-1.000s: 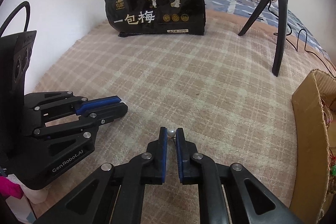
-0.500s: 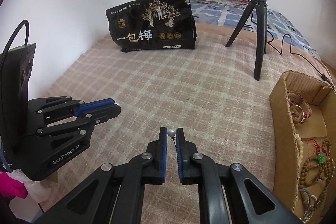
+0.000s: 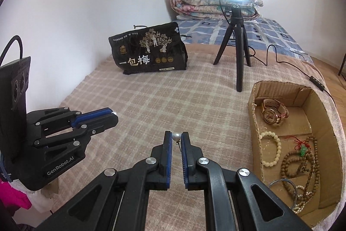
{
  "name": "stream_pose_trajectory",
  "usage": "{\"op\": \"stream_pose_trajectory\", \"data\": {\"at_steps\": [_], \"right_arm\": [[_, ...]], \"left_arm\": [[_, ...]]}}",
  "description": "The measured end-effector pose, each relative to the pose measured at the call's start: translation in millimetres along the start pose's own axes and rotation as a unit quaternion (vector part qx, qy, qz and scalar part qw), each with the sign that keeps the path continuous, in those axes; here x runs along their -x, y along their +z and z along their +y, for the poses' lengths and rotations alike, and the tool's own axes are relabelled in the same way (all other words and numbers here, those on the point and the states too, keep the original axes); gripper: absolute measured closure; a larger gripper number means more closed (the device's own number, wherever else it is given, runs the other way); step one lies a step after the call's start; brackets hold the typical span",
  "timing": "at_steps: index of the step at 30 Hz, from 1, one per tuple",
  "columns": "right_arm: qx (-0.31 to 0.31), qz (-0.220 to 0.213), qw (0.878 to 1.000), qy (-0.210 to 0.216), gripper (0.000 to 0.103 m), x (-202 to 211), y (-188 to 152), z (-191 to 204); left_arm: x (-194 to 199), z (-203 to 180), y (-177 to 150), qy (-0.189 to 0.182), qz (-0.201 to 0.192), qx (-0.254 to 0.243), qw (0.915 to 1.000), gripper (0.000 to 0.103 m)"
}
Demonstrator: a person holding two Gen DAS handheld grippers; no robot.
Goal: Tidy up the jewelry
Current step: 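Carry both pearl earrings into the cardboard box, opening both tools to release them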
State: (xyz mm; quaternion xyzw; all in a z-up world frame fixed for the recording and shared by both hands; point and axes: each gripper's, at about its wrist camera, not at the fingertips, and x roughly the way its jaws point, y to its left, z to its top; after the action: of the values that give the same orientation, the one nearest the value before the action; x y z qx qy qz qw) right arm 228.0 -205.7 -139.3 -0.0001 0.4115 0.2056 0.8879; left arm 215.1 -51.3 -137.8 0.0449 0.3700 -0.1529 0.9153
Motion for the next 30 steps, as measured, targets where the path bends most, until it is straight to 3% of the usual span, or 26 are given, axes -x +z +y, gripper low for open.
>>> {"op": "stream_pose_trajectory", "data": {"at_steps": [18,30], "right_arm": [[-0.043,-0.036,0.997,-0.049,0.097,71,-15,-68],[-0.070,-0.042,0.993,-0.079,0.097,86,-16,-123]], "left_arm": [[9,-78,19,-0.054,-0.016,-0.033,0.9979,0.097],[-9,-134,29,-0.094,-0.011,-0.050,0.9942,0.097]]}}
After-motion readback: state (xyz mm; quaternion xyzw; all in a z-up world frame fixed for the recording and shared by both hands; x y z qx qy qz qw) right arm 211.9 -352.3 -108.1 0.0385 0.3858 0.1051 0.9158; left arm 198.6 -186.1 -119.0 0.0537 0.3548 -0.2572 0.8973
